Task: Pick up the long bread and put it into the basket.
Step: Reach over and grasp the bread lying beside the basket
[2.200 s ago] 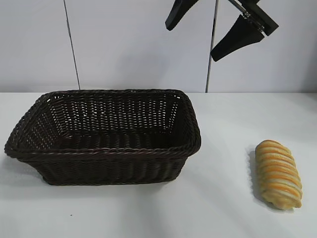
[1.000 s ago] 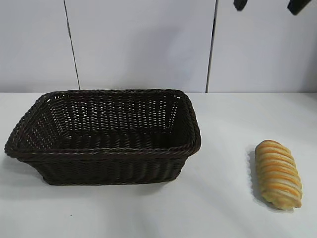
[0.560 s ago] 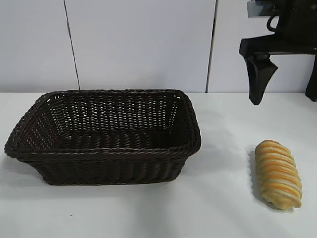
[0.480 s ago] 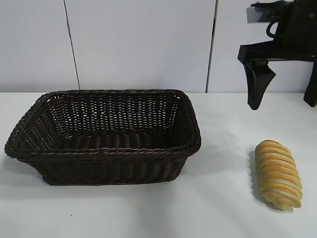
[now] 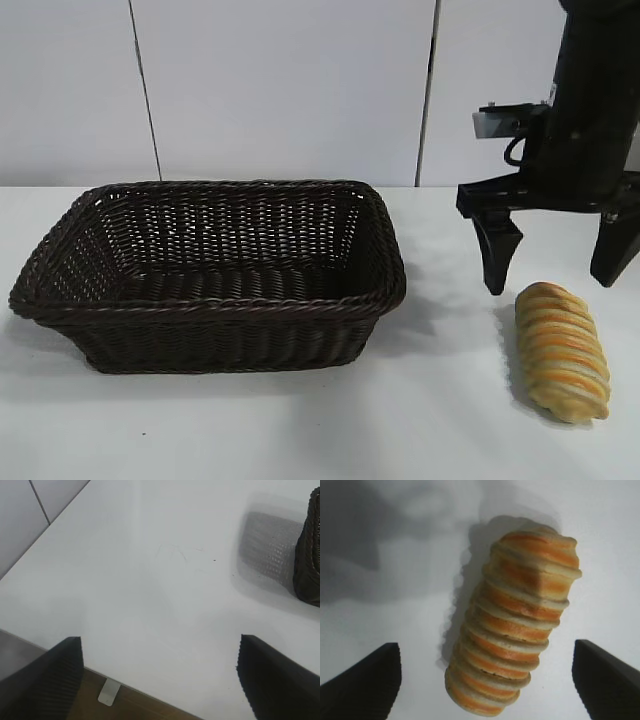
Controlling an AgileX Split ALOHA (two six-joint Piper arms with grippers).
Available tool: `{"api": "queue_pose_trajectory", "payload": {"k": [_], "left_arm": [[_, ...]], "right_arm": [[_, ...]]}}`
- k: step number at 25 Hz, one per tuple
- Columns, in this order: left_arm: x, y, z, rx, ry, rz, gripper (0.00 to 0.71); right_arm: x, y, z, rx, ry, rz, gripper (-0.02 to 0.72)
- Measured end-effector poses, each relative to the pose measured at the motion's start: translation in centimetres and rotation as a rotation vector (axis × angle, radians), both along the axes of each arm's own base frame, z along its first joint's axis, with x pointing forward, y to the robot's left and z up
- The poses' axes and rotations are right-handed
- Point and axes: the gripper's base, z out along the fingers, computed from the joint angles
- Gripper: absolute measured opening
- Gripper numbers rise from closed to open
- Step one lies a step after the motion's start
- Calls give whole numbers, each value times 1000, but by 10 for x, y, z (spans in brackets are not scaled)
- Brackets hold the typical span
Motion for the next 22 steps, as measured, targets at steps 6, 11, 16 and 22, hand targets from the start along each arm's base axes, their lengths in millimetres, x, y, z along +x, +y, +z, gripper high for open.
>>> {"api": "queue_pose_trajectory", "payload": {"k": [6,11,16,22], "left_arm": [[0,0,0,0,0,0,605],[0,0,0,0,0,0,605],[0,0,0,0,0,0,605],[0,0,0,0,0,0,605]], "right_arm": [[4,-1,-1,-8,-34,-8,638],[6,1,-22,-4,13,-16,638],[6,4,-41,9,61,-34,572],[6,4,-41,5,65,-36,130]]}}
